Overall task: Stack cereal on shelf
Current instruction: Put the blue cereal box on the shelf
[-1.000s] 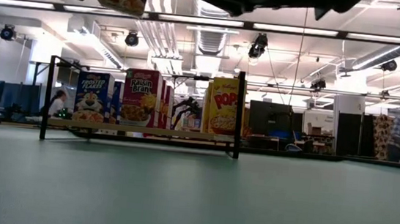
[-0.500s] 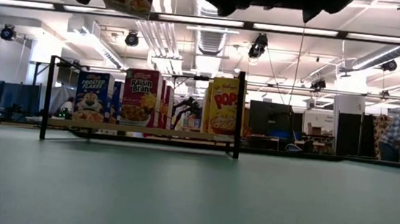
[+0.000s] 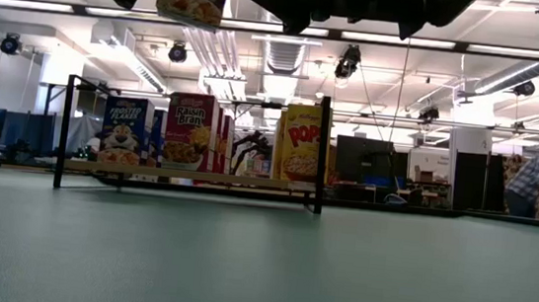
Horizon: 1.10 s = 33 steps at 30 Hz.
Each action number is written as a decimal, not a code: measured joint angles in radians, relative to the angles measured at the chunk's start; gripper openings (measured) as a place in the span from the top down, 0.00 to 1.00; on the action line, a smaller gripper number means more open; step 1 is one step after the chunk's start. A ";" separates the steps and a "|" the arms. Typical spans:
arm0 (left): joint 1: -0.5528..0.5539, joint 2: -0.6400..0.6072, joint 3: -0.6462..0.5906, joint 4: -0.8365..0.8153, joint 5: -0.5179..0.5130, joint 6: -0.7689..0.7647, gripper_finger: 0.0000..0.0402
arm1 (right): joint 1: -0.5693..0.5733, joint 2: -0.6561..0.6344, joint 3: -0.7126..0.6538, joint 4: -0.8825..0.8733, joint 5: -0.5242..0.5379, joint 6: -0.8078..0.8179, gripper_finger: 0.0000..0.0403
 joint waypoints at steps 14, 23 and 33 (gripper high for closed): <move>0.001 0.124 0.052 0.099 0.030 0.007 0.72 | 0.000 0.027 0.005 0.053 0.102 0.033 0.46; 0.002 0.147 0.051 0.173 0.018 0.013 0.72 | 0.005 0.014 0.005 0.060 0.134 0.007 0.46; 0.002 0.145 0.045 0.163 -0.016 0.013 0.72 | 0.005 -0.003 0.010 0.052 0.212 -0.016 0.46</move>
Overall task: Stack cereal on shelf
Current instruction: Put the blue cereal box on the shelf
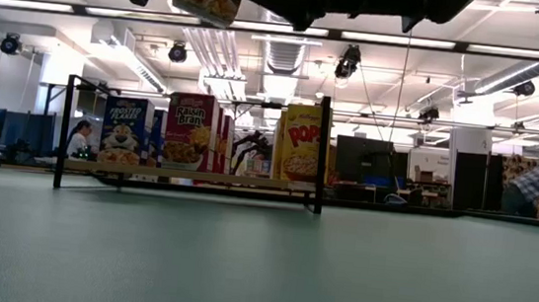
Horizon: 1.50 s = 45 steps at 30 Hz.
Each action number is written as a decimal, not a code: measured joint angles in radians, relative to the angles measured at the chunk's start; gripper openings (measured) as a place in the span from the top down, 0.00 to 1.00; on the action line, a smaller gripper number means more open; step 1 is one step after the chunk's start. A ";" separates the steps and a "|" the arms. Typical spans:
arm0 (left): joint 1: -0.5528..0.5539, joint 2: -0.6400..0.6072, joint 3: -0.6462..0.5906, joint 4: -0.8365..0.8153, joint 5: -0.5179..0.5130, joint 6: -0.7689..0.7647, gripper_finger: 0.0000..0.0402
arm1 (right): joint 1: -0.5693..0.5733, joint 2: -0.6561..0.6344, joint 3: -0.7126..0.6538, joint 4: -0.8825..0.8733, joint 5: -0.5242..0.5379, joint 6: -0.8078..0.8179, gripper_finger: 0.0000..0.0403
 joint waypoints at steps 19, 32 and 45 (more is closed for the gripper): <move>0.000 -0.004 -0.001 0.011 0.007 -0.007 0.72 | -0.001 -0.008 0.002 0.046 -0.044 -0.016 0.46; 0.001 0.024 0.007 0.078 0.077 0.009 0.72 | 0.000 0.007 0.003 0.057 -0.065 0.007 0.46; 0.001 0.024 0.007 0.111 0.079 0.027 0.72 | 0.000 0.029 0.003 0.134 -0.101 0.054 0.46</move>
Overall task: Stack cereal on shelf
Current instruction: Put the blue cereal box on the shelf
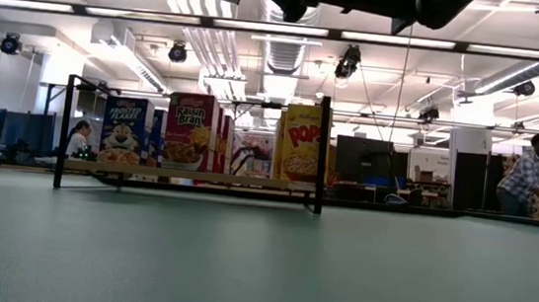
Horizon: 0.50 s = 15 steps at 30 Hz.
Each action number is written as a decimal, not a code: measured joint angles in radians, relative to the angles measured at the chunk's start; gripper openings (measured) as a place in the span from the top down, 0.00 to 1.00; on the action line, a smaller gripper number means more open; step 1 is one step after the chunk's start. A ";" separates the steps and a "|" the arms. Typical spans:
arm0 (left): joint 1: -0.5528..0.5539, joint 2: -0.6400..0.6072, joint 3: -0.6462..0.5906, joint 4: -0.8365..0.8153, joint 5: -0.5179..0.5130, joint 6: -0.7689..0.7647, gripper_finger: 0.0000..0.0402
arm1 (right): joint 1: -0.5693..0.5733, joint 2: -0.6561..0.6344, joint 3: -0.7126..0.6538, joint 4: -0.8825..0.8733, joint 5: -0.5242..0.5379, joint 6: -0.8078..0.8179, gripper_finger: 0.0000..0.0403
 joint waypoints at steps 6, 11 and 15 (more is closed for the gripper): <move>0.000 0.000 0.000 0.000 -0.001 0.005 0.72 | 0.000 0.015 0.000 0.047 0.000 0.004 0.46; 0.000 0.000 0.000 0.001 -0.001 0.005 0.72 | 0.000 0.015 0.000 0.053 -0.003 -0.003 0.46; 0.000 0.000 0.000 0.003 -0.001 0.007 0.72 | 0.000 0.015 0.000 0.056 -0.003 0.000 0.46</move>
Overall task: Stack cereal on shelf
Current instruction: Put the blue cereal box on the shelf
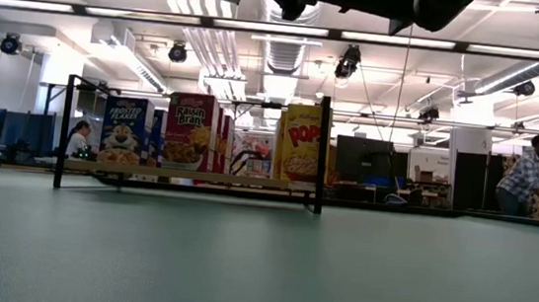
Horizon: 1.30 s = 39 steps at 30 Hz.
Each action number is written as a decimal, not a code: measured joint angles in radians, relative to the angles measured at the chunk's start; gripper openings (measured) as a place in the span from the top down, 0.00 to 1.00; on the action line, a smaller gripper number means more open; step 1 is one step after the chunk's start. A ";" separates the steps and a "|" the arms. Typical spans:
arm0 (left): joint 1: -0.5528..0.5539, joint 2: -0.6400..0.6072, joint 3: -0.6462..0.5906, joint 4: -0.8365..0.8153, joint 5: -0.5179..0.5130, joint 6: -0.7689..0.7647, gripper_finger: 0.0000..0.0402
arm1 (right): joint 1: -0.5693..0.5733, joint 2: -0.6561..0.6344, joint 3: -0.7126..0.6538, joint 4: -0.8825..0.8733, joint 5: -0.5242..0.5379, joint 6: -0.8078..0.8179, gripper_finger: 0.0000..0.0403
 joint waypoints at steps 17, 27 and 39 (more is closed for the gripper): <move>-0.001 -0.001 -0.002 0.006 0.001 0.016 0.72 | -0.001 0.098 0.036 0.096 -0.053 -0.026 0.53; -0.001 -0.002 -0.002 -0.006 -0.005 0.007 0.67 | 0.000 0.090 0.037 0.062 -0.053 -0.038 0.64; -0.009 -0.022 -0.002 -0.120 -0.119 0.008 0.30 | -0.025 0.048 0.037 -0.077 -0.050 -0.054 0.64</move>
